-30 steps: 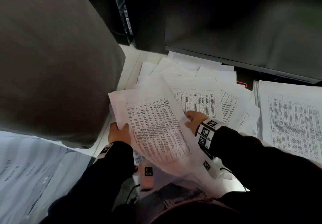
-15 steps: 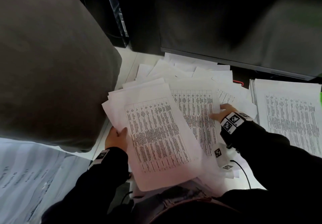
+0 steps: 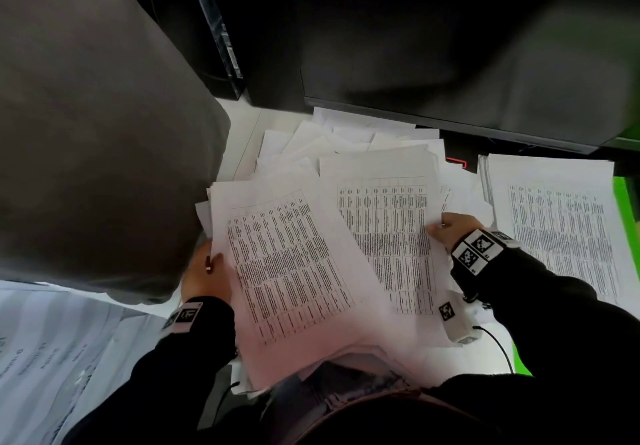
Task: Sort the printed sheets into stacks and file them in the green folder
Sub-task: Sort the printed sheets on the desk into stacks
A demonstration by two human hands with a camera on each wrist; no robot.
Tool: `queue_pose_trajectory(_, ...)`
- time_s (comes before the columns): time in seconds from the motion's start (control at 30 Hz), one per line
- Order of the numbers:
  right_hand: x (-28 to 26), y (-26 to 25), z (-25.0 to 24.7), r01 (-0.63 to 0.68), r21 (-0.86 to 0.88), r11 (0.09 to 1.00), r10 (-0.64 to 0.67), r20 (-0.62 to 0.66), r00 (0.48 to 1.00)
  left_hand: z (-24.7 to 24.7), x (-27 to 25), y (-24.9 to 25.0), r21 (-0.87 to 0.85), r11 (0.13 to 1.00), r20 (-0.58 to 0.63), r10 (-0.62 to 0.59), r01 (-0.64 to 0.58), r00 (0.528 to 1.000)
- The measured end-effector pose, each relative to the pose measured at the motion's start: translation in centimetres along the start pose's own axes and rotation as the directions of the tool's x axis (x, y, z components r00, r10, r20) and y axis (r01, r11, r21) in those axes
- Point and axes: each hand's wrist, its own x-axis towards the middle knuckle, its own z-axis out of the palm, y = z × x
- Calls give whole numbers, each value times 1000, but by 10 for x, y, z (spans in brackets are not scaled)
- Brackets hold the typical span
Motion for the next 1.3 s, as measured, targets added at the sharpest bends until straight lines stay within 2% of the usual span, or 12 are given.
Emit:
queue_pose_trajectory(0.07, -1, 0, 3, -4, -6, 1000, 4, 22, 1000, 1, 1, -2, 54, 996, 11, -74, 73, 997)
queue_pose_trajectory(0.27, -5, -8, 21, 56, -12, 998, -54, 86, 995, 10, -4, -3, 128, 987, 58, -109, 101, 992)
queue_pose_trajectory(0.47, -7, -10, 30, 103, 91, 990, -113, 104, 988, 8, -9, -2, 117, 978, -26, -173, 175, 985)
queue_pose_trajectory(0.57, -7, 0, 27, 87, 175, 981, -106, 104, 989, 5, -13, -5, 8, 979, -26, -205, 206, 978)
queue_pose_trajectory(0.67, -7, 5, 28, 79, 166, 983, -105, 157, 982, 4, -17, -4, -42, 986, -39, -161, 159, 986)
queue_pose_trajectory(0.77, -4, 7, 27, 59, 104, 993, -72, 120, 990, 3, -19, 4, -75, 995, -82, -78, 72, 994)
queue_pose_trajectory(0.87, -4, 10, 22, 25, 29, 999, -27, 81, 996, -3, -26, 10, -195, 981, -171, -20, -14, 985)
queue_pose_trajectory(0.93, -3, 11, 19, 24, -7, 1000, -24, 79, 997, -9, -28, 10, -240, 968, -187, 28, -73, 982)
queue_pose_trajectory(1.03, -7, 9, 18, 34, -37, 999, -31, 78, 996, -17, -27, 10, -269, 960, -137, 45, -80, 990)
queue_pose_trajectory(1.13, -10, 10, 18, 44, 8, 999, -45, 78, 996, -20, -26, 10, -320, 945, 8, 68, -61, 998)
queue_pose_trajectory(1.23, -12, 11, 20, 26, 120, 992, -37, 93, 995, -15, -23, 14, -441, 898, 151, 88, -12, 985)
queue_pose_trajectory(1.3, -16, 11, 21, -11, 275, 962, -27, 134, 991, -8, -19, 20, -459, 888, 197, 81, 19, 977)
